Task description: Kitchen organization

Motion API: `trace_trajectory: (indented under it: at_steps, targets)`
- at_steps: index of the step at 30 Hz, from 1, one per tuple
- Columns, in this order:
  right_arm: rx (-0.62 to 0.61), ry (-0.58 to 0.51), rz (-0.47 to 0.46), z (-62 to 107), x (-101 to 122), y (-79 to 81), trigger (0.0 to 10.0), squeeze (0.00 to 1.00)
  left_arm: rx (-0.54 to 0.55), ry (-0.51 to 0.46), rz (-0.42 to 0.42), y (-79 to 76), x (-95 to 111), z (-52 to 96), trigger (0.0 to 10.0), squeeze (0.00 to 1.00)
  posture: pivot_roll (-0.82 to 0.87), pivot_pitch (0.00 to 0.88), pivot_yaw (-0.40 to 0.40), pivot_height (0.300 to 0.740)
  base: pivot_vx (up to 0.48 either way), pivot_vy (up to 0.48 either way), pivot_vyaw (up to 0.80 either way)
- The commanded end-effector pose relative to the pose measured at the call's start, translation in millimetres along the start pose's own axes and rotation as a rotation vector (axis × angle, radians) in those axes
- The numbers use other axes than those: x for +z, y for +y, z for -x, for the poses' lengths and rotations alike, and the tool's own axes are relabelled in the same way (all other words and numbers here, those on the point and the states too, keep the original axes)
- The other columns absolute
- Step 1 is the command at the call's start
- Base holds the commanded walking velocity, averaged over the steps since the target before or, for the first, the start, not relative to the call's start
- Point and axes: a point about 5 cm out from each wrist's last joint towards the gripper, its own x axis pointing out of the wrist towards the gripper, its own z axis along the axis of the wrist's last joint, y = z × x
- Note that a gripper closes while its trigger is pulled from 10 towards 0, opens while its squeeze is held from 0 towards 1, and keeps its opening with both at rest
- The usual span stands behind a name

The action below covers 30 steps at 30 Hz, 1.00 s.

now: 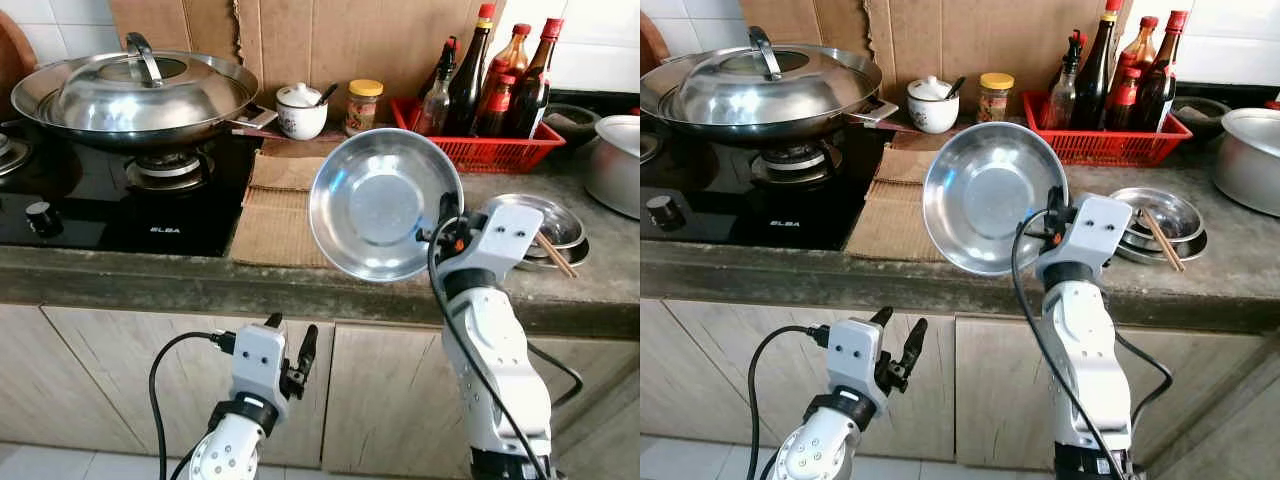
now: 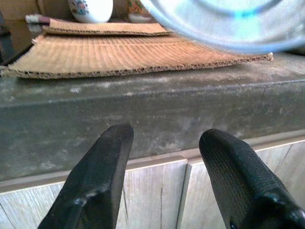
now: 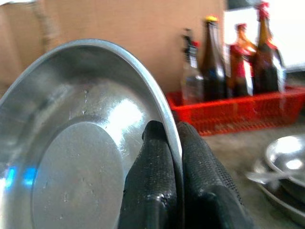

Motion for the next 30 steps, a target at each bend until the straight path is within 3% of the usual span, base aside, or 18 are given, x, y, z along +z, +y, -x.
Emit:
trace_trajectory:
  at_steps: [1,10,11,12,13,14,30]
  targets:
    - [0.028,-0.065,-0.002,1.5,12,6.4,0.0,0.0,-0.003,-0.007,-0.005,-0.9,0,-1.6,10.0,0.0,0.03,0.0,-0.04,0.74,0.0,0.0,0.0]
    - [0.001,-0.048,0.013,5.8,7,0.7,0.1,0.0,-0.015,-0.021,-0.008,-2.5,1,-1.6,10.0,0.0,0.04,0.0,-0.041,0.74,0.0,0.0,0.0]
    - [-0.002,-0.046,0.013,5.5,7,0.5,3.9,0.0,-0.015,-0.02,-0.009,-2.5,1,-1.5,10.0,0.0,0.04,0.0,-0.041,0.74,0.0,0.0,0.0]
    - [-0.006,-0.041,0.013,5.2,6,0.1,7.1,0.0,-0.016,-0.018,-0.011,-2.7,1,-1.1,10.0,0.0,0.04,0.0,-0.039,0.74,0.0,0.0,0.0]
    - [-0.007,-0.041,0.013,5.2,6,0.1,7.1,0.0,-0.017,-0.018,-0.011,-2.8,1,-1.1,10.0,0.0,0.04,0.0,-0.039,0.74,0.0,0.0,0.0]
    - [-0.008,-0.037,0.015,4.9,6,-0.1,10.0,0.0,-0.019,-0.017,-0.014,-3.3,1,-1.0,10.0,0.0,0.04,0.0,-0.043,0.74,0.0,0.0,0.0]
    - [-0.005,-0.006,-0.011,6.1,2,0.2,10.0,0.0,-0.028,-0.012,-0.023,-5.2,0,-0.4,10.0,0.0,0.04,0.0,-0.046,0.74,0.0,0.0,0.0]
